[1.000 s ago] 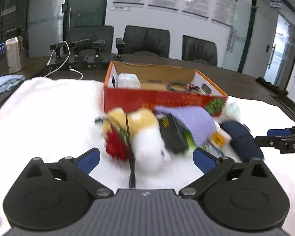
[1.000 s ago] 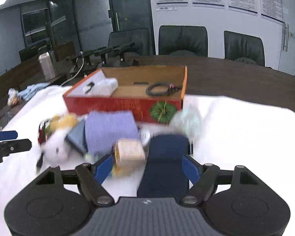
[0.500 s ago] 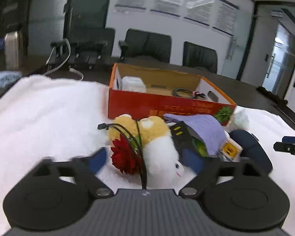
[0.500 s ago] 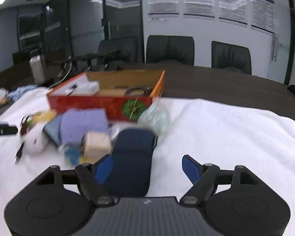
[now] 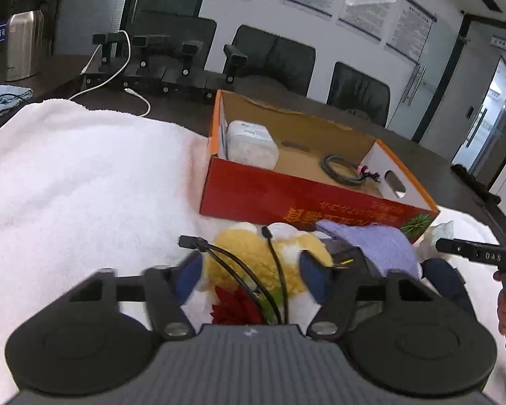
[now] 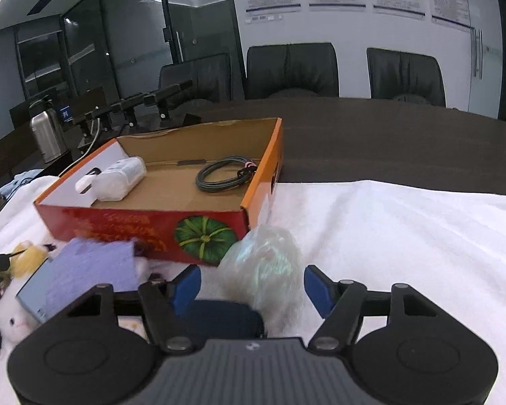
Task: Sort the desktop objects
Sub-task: 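Grasp black charging cable with left tool while right grasps clear plastic bag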
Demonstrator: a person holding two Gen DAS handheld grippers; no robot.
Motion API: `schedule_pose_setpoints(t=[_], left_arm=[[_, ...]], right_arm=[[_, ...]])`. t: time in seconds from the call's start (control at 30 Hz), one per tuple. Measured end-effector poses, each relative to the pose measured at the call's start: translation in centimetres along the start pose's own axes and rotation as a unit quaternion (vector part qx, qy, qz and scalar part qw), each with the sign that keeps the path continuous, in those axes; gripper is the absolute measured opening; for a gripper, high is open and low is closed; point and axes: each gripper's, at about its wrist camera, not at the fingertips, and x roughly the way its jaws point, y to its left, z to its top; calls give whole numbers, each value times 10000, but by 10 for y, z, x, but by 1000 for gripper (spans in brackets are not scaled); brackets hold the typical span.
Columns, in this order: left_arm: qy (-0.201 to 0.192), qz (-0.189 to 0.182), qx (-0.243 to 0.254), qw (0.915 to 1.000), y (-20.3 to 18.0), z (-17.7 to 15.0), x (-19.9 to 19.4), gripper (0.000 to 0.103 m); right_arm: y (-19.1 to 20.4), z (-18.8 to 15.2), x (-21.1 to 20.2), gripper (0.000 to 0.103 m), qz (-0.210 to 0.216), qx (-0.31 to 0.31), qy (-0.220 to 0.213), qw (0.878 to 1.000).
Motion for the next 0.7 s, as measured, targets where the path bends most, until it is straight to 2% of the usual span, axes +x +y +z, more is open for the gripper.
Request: schedule_pose_setpoints(t=[0.03,0.07,0.13,0.17,0.2,0.23,0.47,0.7], left_arm=[[46,-98,30,9999,0,0,1,46],[45,-135,33,9999,0,0,0,42],[33,16,76,10000,-1,0,0,25],[11,11,40,10000,0,0,0,21],[-12,-52,-52,10000,3,1,-2,13],[-23,-112,-131,9998,5,3,-5,9],[-551,-578,-187,9966,-9,19,-45,6],[-1071,-1155,-248,9872,-34,50,-91,6]], right_arm=[[0,1,4,50,-26,-24,38,10000],[0,1,7,47,-36,-50,37,10000],[1,1,9,44,-23,-72,-16,10000],[1,2,10,36,-18,-81,-42,10000],[2,2,10,34,-21,-98,-89,9999],[4,3,8,29,-32,-126,-116,9998],[19,10,-24,25,-58,-355,-571,9977],[31,32,-77,25,196,-455,-1118,9925]])
